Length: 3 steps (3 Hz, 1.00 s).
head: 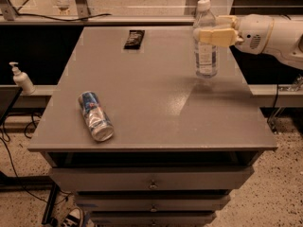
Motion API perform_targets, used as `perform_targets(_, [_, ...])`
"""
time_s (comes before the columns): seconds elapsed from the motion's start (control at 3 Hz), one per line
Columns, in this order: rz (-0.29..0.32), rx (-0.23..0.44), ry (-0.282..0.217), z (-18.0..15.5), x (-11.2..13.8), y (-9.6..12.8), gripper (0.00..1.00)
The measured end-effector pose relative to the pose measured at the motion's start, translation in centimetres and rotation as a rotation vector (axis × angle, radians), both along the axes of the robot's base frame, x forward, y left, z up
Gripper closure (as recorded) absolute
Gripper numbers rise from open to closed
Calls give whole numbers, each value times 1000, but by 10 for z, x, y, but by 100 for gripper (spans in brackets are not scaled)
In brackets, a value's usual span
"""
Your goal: Place blue plastic bottle upright
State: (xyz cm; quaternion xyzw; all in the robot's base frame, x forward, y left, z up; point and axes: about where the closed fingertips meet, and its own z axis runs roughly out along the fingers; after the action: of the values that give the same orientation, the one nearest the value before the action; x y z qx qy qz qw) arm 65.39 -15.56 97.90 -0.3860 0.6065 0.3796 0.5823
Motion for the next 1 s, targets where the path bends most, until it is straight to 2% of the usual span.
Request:
perform_targets(0.33, [-22, 47, -58, -8, -1, -7, 100])
perform_targets(0.67, [-39, 51, -117, -19, -4, -13, 100])
perform_targets(1.0, [-51, 54, -145, -30, -5, -16, 100])
